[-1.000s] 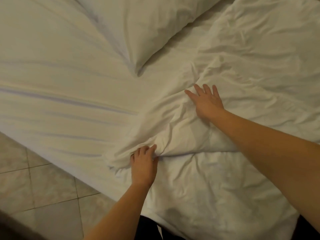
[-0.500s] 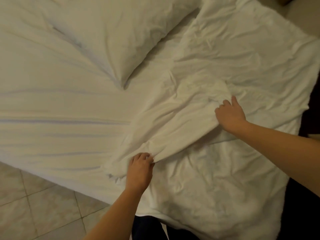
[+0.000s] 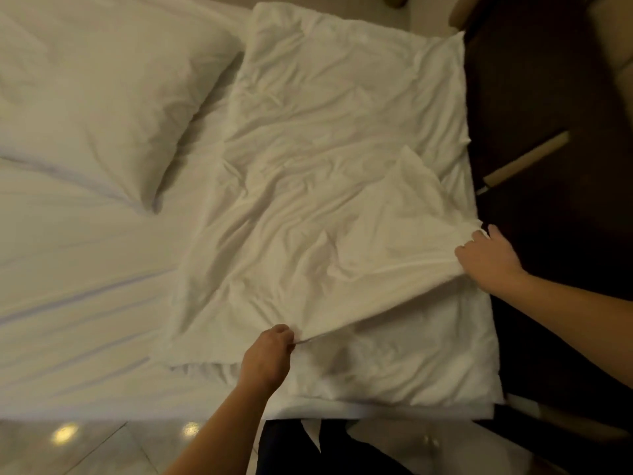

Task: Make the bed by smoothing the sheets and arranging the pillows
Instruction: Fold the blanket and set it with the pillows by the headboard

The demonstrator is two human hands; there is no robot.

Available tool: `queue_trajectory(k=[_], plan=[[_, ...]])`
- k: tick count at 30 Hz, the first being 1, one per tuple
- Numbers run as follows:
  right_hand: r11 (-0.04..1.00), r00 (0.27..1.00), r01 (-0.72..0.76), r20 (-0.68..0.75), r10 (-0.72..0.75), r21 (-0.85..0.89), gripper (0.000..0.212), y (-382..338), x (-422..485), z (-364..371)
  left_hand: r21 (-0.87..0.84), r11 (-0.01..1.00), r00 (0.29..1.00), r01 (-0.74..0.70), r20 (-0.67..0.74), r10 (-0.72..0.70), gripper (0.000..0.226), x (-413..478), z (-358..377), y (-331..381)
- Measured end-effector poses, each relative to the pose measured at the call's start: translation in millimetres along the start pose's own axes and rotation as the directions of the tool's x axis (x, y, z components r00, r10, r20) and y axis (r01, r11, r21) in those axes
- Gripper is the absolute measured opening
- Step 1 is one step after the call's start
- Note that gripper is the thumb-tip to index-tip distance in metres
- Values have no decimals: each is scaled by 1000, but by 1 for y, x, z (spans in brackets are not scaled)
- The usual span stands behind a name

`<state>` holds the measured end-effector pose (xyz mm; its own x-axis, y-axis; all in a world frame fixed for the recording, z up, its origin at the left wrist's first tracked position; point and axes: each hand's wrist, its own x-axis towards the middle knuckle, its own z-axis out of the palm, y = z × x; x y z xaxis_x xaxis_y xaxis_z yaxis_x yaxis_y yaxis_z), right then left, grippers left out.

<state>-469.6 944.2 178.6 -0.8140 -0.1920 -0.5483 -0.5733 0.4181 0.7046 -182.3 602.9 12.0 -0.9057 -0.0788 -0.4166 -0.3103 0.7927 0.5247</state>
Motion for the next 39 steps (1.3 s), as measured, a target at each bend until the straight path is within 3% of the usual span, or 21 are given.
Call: queue_trajectory(k=[8,10,12,13,15,17,20,23,26,31,39], plan=[[944,997,-35,81,9,328,26,7,-106,159,85,996,990,-27,141,15,18,-40,70,74],[902,978,-101,210,12,419,15,-1,-131,191,133,991,986,-27,167,5,21,-47,84,83],[854,977,-105,215,-8,509,14,-21,-149,212,186,982,980,-16,196,-21,23,-54,95,88],[844,981,-95,191,-10,528,19,-29,-155,221,216,976,978,-9,205,-37,23,-58,99,87],[927,971,98,169,-169,362,19,-50,-163,247,269,963,974,5,217,-66,23,-64,104,84],[889,959,28,237,-152,458,23,-70,-165,259,306,952,973,18,214,-87,23,-69,106,79],[825,953,-104,294,-78,556,26,-82,-170,255,339,940,973,47,198,-120,22,-72,103,75],[876,960,-43,263,-98,481,31,-94,-165,257,328,942,972,63,194,-133,19,-72,95,79],[861,936,-66,331,-122,504,35,-102,-156,257,292,950,967,112,189,-172,21,-73,85,83],[835,934,-41,318,-164,549,42,-126,-152,239,239,944,944,226,186,-273,31,-86,65,65],[598,939,87,134,-315,797,63,-186,-118,180,317,863,893,393,93,-440,53,-108,20,-16]])
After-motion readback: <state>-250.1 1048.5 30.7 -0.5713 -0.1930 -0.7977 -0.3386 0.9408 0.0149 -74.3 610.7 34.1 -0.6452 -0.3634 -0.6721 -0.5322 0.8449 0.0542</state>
